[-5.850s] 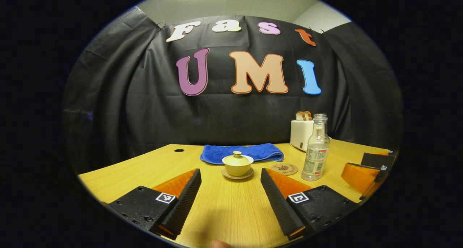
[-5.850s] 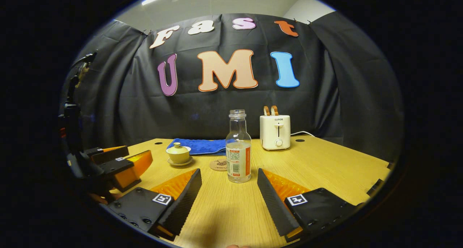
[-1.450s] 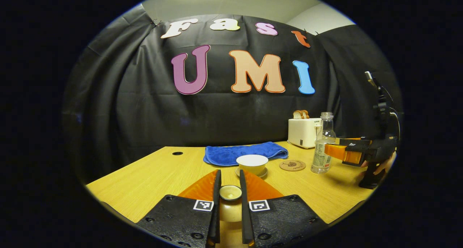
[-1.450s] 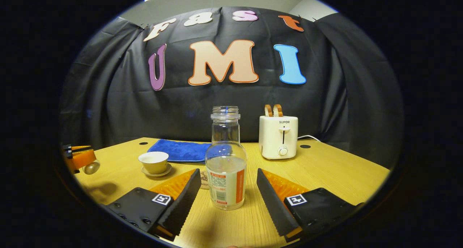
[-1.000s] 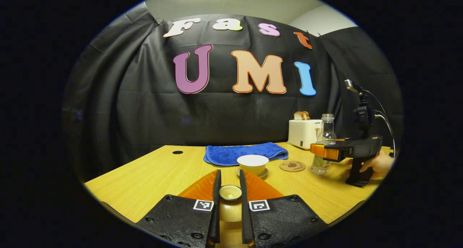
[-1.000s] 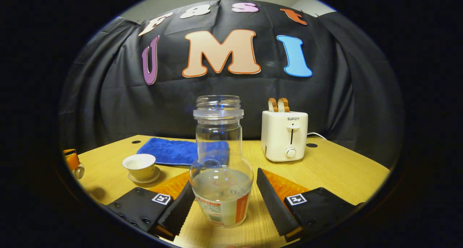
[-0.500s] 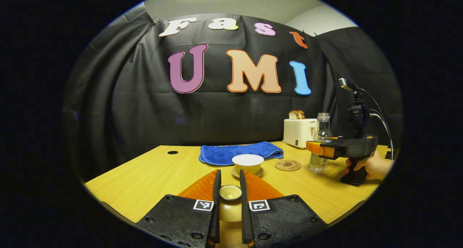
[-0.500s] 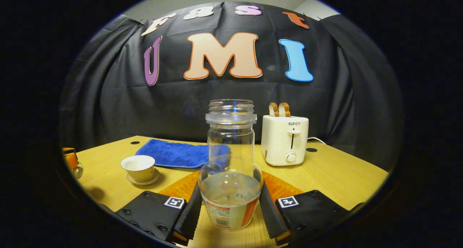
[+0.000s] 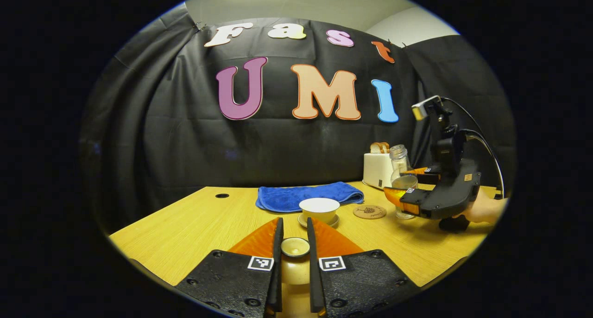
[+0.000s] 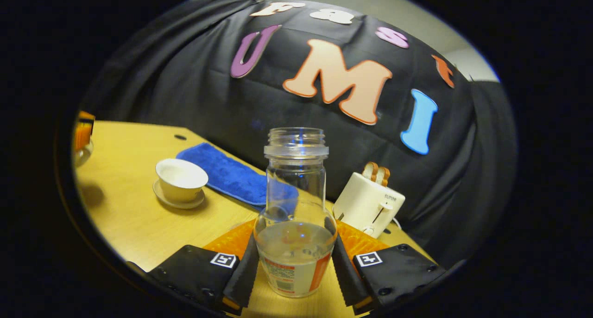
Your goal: Open the teacup lid with one hand, grasp the water bottle and pour water into the teacup with the other hand; after pouring, place the water bottle on the coaster and then close the teacup lid.
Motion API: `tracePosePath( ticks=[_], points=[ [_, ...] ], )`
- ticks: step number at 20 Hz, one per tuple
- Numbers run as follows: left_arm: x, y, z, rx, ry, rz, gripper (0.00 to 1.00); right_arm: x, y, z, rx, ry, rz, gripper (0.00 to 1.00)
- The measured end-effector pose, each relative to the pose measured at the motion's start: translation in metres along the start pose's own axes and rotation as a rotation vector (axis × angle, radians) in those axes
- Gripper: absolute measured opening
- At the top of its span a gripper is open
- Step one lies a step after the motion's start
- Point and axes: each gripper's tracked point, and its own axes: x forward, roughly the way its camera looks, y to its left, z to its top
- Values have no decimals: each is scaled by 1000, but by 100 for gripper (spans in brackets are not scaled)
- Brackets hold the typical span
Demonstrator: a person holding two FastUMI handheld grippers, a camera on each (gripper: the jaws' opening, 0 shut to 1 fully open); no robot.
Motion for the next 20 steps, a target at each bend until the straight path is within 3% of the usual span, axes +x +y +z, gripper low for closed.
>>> tracePosePath(
  ticks=[3,12,20],
  points=[
    [-3,18,-2,-4,0,31,21,11,16,-2,-217,42,17,78],
    [-2,27,-1,-3,0,43,20,42,54,-4,-606,182,85,78],
    [-1,34,-2,-4,0,54,20,53,68,11,-887,150,79,77]
  ],
)
